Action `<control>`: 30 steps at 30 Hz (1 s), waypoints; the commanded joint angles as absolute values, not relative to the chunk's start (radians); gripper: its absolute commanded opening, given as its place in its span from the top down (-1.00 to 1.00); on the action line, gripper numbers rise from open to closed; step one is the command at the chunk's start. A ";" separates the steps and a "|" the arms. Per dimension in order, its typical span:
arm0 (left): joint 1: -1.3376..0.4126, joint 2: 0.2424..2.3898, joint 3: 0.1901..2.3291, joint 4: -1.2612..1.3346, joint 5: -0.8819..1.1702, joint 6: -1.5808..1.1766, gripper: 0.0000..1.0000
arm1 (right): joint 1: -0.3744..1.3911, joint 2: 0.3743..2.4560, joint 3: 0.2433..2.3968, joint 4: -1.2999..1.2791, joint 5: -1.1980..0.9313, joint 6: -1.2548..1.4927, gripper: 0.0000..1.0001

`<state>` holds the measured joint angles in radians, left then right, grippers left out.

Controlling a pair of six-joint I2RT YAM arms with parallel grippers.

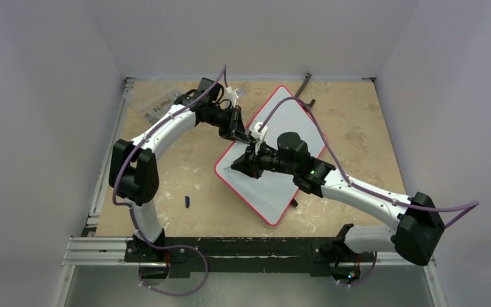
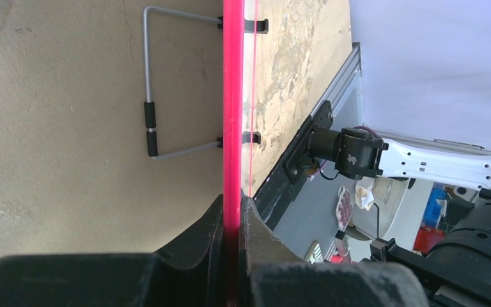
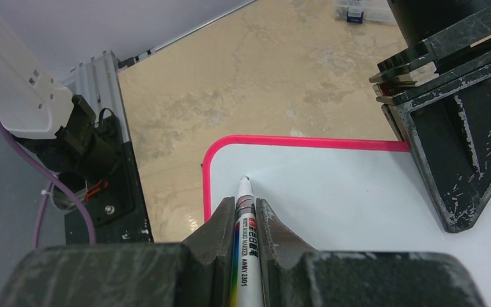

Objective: Write a sentence on the whiteboard

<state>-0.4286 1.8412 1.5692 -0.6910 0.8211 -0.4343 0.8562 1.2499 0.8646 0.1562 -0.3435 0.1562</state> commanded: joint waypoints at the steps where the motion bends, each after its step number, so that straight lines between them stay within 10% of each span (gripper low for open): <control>1: -0.425 1.815 1.611 -0.718 0.769 -0.423 1.00 | 0.854 1.227 0.867 0.177 -0.335 0.150 1.00; 30: -0.427 1.799 1.602 -0.715 0.746 -0.423 1.00 | 0.854 1.095 0.803 0.137 -0.293 0.197 1.00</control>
<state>-0.4286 1.8408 1.5696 -0.6918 0.8192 -0.4343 0.8562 1.1091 0.7319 0.1150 -0.3004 0.1822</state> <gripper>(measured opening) 0.049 0.093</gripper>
